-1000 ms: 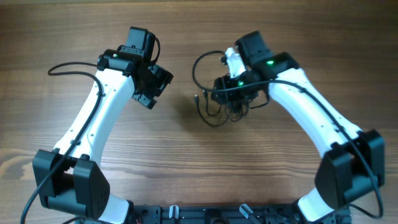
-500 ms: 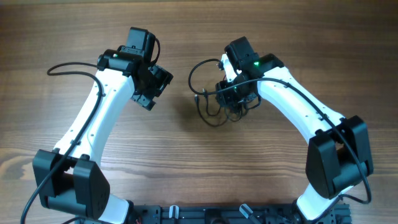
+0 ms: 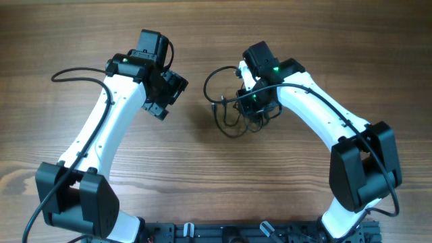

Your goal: Untangle cables

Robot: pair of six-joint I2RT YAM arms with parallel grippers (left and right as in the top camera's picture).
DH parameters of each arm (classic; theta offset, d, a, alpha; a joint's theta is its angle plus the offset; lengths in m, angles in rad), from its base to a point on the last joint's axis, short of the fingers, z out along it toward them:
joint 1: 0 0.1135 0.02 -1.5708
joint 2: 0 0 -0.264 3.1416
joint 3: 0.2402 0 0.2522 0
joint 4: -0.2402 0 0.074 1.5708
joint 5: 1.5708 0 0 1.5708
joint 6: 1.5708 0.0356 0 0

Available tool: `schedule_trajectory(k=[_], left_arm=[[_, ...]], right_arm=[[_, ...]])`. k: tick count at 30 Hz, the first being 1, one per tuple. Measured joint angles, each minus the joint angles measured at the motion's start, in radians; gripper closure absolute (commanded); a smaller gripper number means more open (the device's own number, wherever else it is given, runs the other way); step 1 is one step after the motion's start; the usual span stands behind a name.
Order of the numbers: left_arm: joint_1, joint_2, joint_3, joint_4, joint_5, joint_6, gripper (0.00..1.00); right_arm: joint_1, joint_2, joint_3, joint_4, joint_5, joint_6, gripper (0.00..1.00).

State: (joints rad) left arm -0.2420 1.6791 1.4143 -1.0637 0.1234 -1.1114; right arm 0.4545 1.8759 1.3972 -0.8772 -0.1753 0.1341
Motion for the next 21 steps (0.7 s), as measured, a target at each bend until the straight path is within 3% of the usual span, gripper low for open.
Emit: schedule_trajectory(k=[8, 10, 19, 21], left_arm=[[0.000, 0.000, 0.000, 0.000, 0.000, 0.000, 0.27], [0.000, 0.000, 0.000, 0.000, 0.000, 0.000, 0.27], [0.000, 0.000, 0.000, 0.000, 0.000, 0.000, 0.27], [0.000, 0.000, 0.000, 0.000, 0.000, 0.000, 0.27]], right_arm=[[0.000, 0.000, 0.000, 0.000, 0.000, -0.001, 0.85], [0.000, 0.000, 0.000, 0.000, 0.000, -0.002, 0.96], [0.000, 0.000, 0.000, 0.001, 0.000, -0.001, 0.95], [0.000, 0.000, 0.000, 0.001, 0.000, -0.001, 0.87]])
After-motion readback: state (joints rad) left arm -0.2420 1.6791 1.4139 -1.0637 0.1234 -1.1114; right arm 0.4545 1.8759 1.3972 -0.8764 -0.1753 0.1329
